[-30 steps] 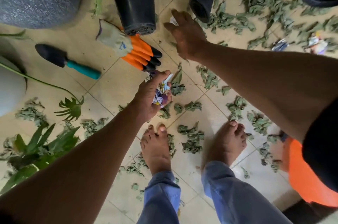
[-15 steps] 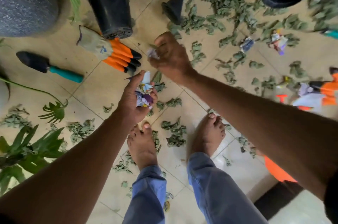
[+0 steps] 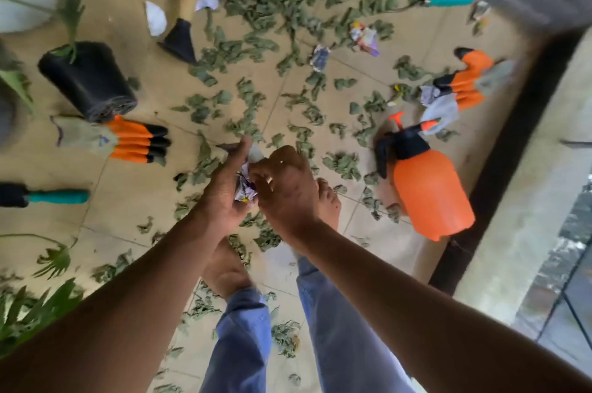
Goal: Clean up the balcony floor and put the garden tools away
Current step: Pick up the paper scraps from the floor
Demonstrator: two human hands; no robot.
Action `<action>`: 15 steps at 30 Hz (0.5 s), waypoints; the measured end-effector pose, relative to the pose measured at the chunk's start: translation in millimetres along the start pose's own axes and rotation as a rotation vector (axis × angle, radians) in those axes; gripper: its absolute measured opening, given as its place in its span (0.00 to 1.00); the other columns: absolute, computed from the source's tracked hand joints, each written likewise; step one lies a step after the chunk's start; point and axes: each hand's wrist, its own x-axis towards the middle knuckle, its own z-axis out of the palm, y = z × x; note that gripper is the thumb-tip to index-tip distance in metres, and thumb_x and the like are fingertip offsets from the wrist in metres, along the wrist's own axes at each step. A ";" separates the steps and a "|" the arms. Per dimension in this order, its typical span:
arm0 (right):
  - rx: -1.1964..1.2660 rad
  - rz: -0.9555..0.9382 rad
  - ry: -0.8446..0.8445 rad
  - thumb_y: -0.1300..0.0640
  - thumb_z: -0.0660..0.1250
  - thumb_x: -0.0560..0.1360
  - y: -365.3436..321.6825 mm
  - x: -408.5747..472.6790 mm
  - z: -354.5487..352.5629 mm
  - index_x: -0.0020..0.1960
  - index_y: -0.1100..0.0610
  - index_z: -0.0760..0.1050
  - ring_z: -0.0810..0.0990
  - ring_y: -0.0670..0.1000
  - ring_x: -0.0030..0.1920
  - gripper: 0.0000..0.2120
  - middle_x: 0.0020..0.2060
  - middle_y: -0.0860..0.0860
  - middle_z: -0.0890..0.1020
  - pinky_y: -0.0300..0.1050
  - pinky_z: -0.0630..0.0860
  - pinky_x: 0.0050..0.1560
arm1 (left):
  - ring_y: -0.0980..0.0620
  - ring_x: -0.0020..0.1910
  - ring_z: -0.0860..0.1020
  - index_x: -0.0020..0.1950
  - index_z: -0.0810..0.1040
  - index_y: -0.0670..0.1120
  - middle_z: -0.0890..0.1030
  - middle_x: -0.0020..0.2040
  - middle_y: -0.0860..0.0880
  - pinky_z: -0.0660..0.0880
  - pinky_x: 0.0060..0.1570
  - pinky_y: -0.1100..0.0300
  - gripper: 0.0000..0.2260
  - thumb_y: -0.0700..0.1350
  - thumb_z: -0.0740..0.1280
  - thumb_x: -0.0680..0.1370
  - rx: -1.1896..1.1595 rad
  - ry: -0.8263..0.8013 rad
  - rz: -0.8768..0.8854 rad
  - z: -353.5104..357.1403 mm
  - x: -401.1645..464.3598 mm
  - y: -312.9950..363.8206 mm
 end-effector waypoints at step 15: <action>0.311 0.412 0.127 0.56 0.62 0.70 113.6 26.1 -81.8 0.47 0.50 0.82 0.85 0.55 0.42 0.11 0.40 0.50 0.86 0.51 0.82 0.43 | 0.51 0.28 0.69 0.48 0.76 0.44 0.73 0.36 0.44 0.62 0.21 0.67 0.07 0.46 0.71 0.80 0.285 0.193 -0.091 97.6 71.9 -32.7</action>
